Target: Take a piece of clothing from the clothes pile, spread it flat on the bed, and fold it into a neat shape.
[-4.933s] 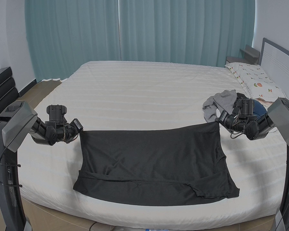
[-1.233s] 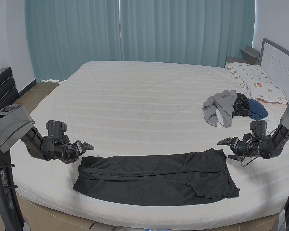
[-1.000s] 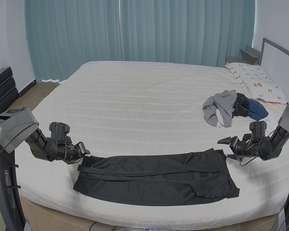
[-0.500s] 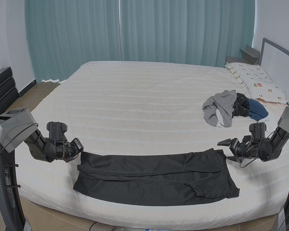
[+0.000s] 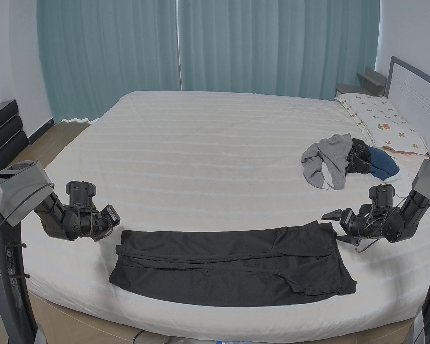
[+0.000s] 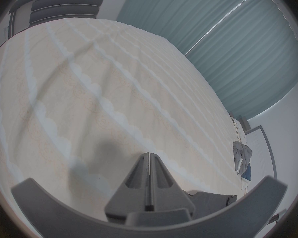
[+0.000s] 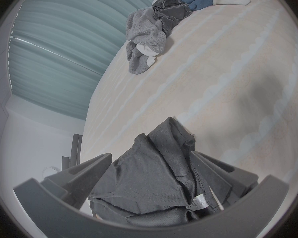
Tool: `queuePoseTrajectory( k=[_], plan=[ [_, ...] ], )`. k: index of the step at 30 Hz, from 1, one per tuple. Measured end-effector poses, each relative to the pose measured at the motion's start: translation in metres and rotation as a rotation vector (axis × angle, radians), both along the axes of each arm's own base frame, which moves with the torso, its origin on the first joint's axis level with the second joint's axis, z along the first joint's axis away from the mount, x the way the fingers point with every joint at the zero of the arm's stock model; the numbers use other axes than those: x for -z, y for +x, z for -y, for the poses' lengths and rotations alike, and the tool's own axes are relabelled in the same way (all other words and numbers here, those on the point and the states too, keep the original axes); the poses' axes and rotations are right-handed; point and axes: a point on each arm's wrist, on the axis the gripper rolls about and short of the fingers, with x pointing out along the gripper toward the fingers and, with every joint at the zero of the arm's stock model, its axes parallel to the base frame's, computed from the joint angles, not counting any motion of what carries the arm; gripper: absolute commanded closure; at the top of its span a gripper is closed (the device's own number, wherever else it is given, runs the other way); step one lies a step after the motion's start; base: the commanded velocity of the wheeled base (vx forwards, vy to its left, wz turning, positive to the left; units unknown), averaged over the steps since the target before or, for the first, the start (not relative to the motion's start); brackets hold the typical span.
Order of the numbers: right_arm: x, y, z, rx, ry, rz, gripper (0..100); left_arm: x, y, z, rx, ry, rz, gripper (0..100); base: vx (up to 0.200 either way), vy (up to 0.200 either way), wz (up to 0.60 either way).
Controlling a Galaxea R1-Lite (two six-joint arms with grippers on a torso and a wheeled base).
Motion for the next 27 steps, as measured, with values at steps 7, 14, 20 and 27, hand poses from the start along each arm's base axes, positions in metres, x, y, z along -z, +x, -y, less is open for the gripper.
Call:
queuePoseTrajectory(
  k=[7,14,20,27],
  plan=[
    [0.0,-0.001,-0.001,-0.001,0.0,-0.002,0,0.001,0.001,0.0,-0.002,-0.003,0.0,100,0.0,0.0,0.0],
    [-0.006,-0.005,-0.005,-0.005,-0.009,0.006,0,-0.003,-0.012,0.0,-0.001,-0.023,-0.025,0,0.0,0.0,0.0],
    [-0.017,-0.007,-0.01,0.009,-0.036,0.03,0,-0.016,-0.037,0.005,0.015,-0.048,-0.046,0,0.0,0.0,0.0],
    [-0.035,-0.01,-0.014,0.037,-0.073,0.058,0,-0.018,-0.065,0.024,0.041,-0.072,-0.11,0,0.0,0.0,0.0]
  ],
)
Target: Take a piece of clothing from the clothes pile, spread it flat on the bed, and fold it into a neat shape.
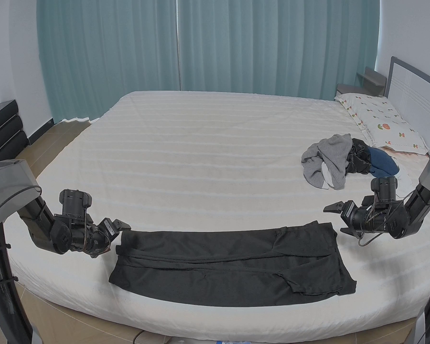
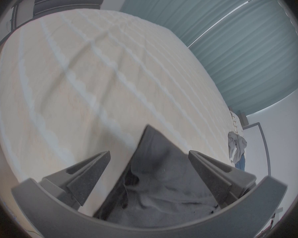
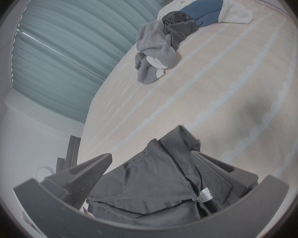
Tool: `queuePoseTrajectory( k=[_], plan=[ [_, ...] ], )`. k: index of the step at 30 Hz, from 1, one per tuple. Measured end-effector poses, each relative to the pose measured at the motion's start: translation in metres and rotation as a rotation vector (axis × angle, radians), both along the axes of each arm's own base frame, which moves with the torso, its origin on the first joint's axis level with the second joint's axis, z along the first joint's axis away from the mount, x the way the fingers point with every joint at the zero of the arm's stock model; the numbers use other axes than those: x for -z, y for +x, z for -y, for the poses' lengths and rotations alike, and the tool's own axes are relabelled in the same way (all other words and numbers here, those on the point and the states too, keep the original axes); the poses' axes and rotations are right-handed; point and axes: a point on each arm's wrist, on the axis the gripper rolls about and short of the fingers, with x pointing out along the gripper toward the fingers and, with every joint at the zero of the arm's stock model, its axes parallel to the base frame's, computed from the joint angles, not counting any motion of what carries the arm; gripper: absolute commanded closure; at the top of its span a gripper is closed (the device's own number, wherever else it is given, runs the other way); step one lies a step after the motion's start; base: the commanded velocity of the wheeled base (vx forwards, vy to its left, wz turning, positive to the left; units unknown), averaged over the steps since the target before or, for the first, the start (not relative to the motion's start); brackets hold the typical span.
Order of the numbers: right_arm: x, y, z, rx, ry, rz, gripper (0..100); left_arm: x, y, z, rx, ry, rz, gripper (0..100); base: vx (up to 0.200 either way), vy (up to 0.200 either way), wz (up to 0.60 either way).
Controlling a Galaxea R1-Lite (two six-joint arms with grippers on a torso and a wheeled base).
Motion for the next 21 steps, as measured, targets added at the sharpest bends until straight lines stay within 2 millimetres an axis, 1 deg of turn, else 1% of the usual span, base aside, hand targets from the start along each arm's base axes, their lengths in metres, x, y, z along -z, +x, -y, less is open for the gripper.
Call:
queuePoseTrajectory(
  k=[3,7,8,17,21],
  plan=[
    [-0.005,-0.006,-0.001,0.013,0.019,-0.006,0,0.0,-0.003,0.006,0.001,-0.013,-0.01,0,0.0,0.0,0.0],
    [-0.005,-0.012,-0.004,0.043,0.065,-0.032,0,0.003,-0.005,0.011,0.004,-0.008,-0.023,0,0.0,0.0,0.0],
    [-0.005,-0.013,-0.005,0.044,0.07,-0.035,0,0.004,-0.005,0.013,0.001,0.0,-0.026,100,0.0,0.0,0.0],
    [-0.004,-0.024,-0.021,0.027,0.06,-0.077,0,0.012,-0.004,0.02,-0.02,0.058,-0.036,100,0.0,0.0,0.0],
    [-0.002,-0.032,-0.028,0.031,0.035,-0.142,0,0.008,0.0,0.02,-0.042,0.075,0.021,100,0.0,0.0,0.0]
  ],
)
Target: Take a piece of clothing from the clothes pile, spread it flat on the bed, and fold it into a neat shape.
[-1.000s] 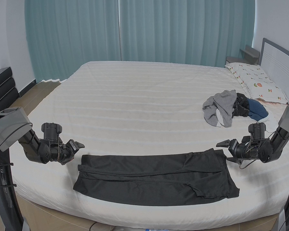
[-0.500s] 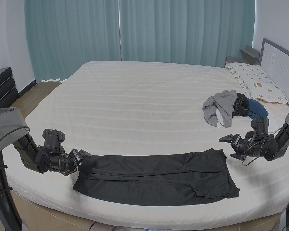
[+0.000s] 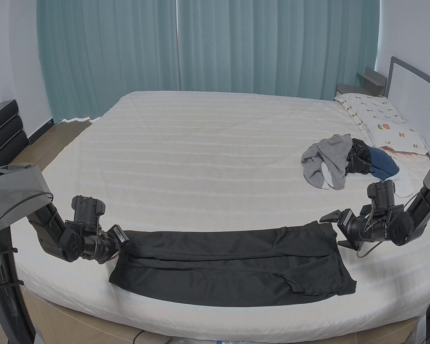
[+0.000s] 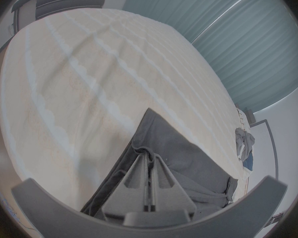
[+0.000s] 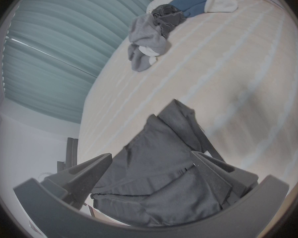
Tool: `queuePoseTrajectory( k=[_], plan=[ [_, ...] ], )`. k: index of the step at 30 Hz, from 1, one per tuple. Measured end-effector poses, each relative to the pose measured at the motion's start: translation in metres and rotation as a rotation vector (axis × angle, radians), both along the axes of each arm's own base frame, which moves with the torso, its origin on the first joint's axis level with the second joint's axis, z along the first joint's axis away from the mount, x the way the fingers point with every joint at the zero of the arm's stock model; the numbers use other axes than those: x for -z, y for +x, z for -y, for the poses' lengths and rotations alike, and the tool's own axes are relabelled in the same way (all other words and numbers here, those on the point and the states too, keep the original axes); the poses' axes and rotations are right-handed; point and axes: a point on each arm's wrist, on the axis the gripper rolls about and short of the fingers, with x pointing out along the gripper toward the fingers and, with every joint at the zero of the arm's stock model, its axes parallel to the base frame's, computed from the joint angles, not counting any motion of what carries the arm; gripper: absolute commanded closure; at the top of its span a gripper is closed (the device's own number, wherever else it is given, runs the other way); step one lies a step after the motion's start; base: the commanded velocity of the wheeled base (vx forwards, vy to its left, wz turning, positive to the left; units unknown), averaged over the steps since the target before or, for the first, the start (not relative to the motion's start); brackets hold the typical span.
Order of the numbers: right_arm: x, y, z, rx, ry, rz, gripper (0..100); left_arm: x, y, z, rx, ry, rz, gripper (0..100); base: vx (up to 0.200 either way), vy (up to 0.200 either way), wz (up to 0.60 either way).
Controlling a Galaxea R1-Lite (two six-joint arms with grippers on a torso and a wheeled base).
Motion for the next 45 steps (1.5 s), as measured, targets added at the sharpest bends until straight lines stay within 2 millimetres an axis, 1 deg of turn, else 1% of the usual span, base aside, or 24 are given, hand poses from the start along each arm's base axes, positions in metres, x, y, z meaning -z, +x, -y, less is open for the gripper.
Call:
queuePoseTrajectory(
  k=[5,11,22,26,31,45],
  plan=[
    [0.0,-0.008,-0.013,-0.021,-0.001,-0.062,0,-0.006,0.003,-0.001,-0.029,0.016,0.084,100,0.0,0.0,0.0],
    [0.001,-0.008,-0.026,-0.021,0.017,-0.079,0,-0.008,0.0,-0.001,-0.035,0.015,0.101,100,0.0,0.0,0.0],
    [0.021,-0.002,-0.044,-0.012,-0.015,-0.101,0,-0.01,-0.001,0.002,-0.033,0.004,0.105,100,0.0,0.0,0.0],
    [0.028,0.0,-0.045,0.006,-0.033,-0.111,0,-0.01,-0.001,0.002,-0.033,0.004,0.105,100,0.0,0.0,0.0],
    [0.035,0.004,-0.049,0.027,-0.061,-0.075,0,-0.01,-0.002,0.002,-0.034,0.003,0.104,100,0.0,0.0,0.0],
    [0.039,0.006,-0.054,0.054,-0.041,-0.066,0,-0.011,-0.002,0.003,-0.032,0.003,0.105,100,0.0,0.0,0.0]
  ],
)
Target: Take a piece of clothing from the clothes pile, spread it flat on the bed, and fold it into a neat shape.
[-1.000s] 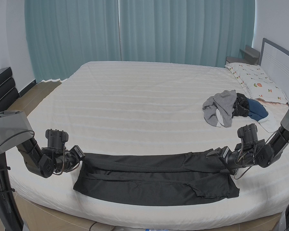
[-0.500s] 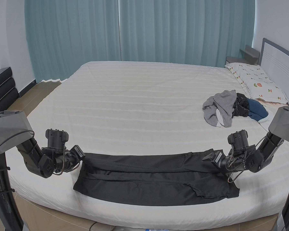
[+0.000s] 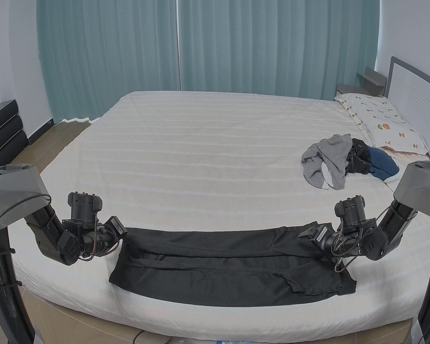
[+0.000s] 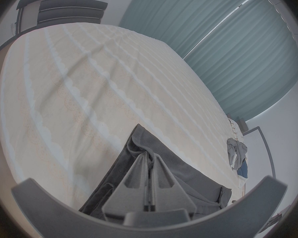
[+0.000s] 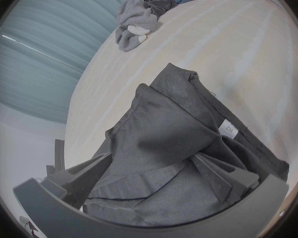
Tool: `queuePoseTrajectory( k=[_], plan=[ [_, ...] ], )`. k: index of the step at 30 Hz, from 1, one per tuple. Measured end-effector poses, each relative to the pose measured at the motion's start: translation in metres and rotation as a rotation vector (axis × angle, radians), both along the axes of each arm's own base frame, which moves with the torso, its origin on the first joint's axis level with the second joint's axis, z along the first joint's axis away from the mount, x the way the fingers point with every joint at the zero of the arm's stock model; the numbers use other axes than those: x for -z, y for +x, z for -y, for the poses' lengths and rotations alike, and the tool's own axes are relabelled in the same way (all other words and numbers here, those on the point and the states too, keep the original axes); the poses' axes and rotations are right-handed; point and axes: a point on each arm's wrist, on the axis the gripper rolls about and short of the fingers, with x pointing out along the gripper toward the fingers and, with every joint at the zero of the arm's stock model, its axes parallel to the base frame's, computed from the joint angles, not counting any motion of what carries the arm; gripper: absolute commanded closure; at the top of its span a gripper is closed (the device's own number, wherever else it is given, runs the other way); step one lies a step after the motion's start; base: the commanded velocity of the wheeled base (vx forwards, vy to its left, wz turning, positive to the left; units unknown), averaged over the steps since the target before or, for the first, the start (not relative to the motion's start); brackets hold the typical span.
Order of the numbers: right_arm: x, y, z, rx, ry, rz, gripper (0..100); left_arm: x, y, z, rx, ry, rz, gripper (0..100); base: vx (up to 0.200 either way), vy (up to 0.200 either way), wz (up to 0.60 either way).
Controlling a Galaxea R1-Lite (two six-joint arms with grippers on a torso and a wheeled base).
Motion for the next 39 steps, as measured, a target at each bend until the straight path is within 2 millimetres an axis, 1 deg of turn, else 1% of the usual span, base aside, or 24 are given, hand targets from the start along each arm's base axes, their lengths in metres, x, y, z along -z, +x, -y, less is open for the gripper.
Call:
queuePoseTrajectory(
  k=[1,2,13,22,27,33,39],
  plan=[
    [0.0,0.0,0.0,0.0,-0.001,0.0,0,0.0,0.0,0.0,0.0,0.0,0.0,100,0.0,0.0,0.0],
    [0.001,0.0,0.0,0.0,-0.003,-0.001,100,0.0,0.0,0.0,0.0,0.0,0.0,100,0.0,0.0,0.0],
    [0.007,-0.001,0.0,0.029,-0.053,-0.01,100,-0.001,0.0,0.0,-0.001,-0.001,0.004,100,0.0,0.0,0.0],
    [-0.001,0.005,0.003,0.043,-0.049,0.018,100,-0.006,0.0,0.0,0.0,-0.001,0.017,100,0.0,0.0,0.0],
    [-0.014,0.014,0.004,0.051,-0.038,0.07,100,-0.011,0.003,0.0,0.005,-0.006,0.04,100,0.0,0.0,0.0],
    [-0.032,0.027,0.007,0.064,-0.028,0.132,100,-0.022,0.015,0.001,0.008,-0.013,0.09,100,0.0,0.0,0.0],
    [-0.056,0.049,0.01,0.083,-0.011,0.231,100,-0.037,0.031,-0.001,-0.003,-0.015,0.168,100,0.0,0.0,0.0]
  ],
)
